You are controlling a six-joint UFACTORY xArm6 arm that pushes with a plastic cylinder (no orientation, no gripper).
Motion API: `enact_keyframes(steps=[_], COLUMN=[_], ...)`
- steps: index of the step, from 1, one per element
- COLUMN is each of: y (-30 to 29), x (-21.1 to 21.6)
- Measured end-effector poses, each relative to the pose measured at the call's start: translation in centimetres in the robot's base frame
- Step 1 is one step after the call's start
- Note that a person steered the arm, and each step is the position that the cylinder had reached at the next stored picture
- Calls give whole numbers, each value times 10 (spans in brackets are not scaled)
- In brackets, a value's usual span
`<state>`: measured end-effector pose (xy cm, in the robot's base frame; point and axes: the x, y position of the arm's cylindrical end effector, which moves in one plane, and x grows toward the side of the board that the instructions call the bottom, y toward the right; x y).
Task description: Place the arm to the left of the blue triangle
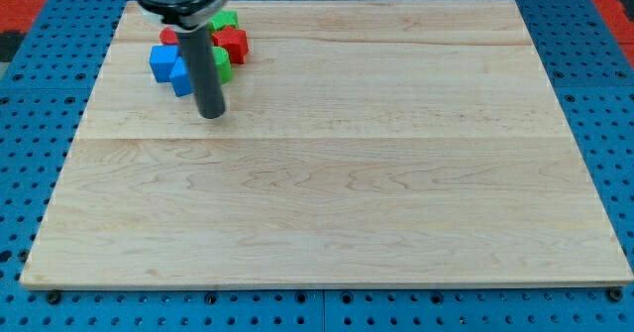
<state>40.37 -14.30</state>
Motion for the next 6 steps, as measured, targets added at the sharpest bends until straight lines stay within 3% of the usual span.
enact_keyframes(steps=[3,4,6], y=[-67,-75,-27], x=[-4,-25,-35])
